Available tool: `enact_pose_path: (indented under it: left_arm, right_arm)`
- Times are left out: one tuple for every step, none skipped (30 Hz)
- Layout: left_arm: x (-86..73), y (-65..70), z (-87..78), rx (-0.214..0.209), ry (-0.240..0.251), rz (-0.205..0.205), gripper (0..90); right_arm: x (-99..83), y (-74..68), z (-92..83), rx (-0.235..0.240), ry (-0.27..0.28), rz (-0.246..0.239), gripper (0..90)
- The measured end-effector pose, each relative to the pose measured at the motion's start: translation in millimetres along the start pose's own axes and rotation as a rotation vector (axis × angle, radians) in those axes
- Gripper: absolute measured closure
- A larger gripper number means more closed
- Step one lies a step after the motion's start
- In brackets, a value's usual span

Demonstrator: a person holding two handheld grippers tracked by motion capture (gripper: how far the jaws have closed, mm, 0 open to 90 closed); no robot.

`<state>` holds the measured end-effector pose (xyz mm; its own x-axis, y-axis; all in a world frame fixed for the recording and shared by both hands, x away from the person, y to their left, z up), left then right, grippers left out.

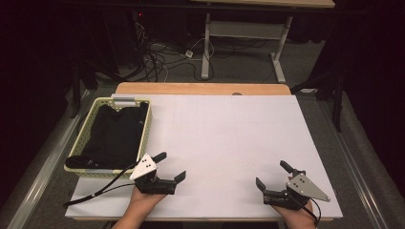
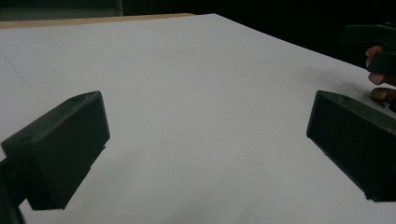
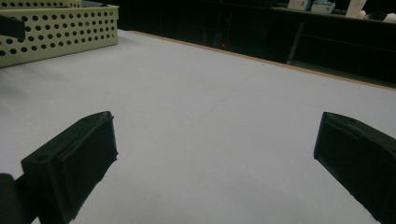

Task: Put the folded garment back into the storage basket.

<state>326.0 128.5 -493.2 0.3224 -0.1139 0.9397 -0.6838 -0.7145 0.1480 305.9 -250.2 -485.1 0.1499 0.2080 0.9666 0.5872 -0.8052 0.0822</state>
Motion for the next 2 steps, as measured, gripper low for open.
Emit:
enact_pose_path:
  left_arm:
    - [-0.1,0.3,-0.6,0.003,0.003,0.005,0.0]
    - [-0.3,0.4,-1.1,0.009,0.004,0.008,0.0]
  right_arm:
    - [0.0,0.0,0.1,-0.002,-0.002,0.001,0.2]
    - [-0.1,0.0,0.2,-0.004,-0.004,0.002,0.2]
Point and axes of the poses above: each handheld gripper's, and its own axes: z roughly forward along the jaws, x roughly out of its top, y roughly to its right, the point moved 4 cm from there along z, roughly forward along the jaws, and after that the axes turned 4 degrees about x, right-handed, at the moved point
